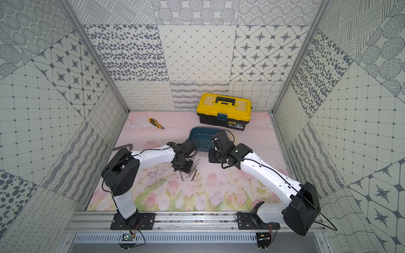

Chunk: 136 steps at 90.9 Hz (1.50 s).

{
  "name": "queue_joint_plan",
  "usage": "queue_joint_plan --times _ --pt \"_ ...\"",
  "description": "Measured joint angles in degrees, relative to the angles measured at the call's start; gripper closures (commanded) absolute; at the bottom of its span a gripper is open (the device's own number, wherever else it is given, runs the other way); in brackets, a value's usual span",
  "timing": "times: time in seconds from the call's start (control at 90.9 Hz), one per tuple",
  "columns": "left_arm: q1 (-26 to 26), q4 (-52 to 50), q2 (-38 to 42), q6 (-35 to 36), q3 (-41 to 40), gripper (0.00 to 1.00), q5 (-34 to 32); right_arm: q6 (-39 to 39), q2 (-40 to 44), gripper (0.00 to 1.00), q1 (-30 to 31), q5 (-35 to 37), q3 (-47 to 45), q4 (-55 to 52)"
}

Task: Put the nails on the desktop into the storage box
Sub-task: Pick up the nail from the center of the board.

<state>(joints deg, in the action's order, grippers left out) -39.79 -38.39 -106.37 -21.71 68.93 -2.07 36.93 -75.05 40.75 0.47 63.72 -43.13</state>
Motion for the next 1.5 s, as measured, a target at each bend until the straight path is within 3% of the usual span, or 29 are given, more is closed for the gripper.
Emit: queue_joint_plan --times 0.759,0.891,1.233,1.332,1.497 --pt "0.83 1.49 -0.5 0.46 -0.28 0.54 0.02 -0.07 -0.72 0.67 -0.39 -1.62 0.0 0.11" --pt "0.83 1.62 -0.5 0.48 -0.42 0.61 -0.28 -0.07 -0.72 0.67 -0.7 -1.95 0.0 0.11" --pt "0.13 1.73 -0.79 2.43 -0.76 0.64 -2.38 -0.07 -0.66 0.67 -1.31 -1.97 -0.83 0.13" --pt "-0.63 2.23 -0.68 2.78 -1.27 0.74 -3.65 -0.09 -0.63 0.67 -1.66 -1.97 -0.85 0.13" --pt "-1.88 3.98 -0.28 2.82 -2.89 0.77 -5.33 -0.09 -0.63 0.67 -2.01 -2.32 -0.85 0.11"
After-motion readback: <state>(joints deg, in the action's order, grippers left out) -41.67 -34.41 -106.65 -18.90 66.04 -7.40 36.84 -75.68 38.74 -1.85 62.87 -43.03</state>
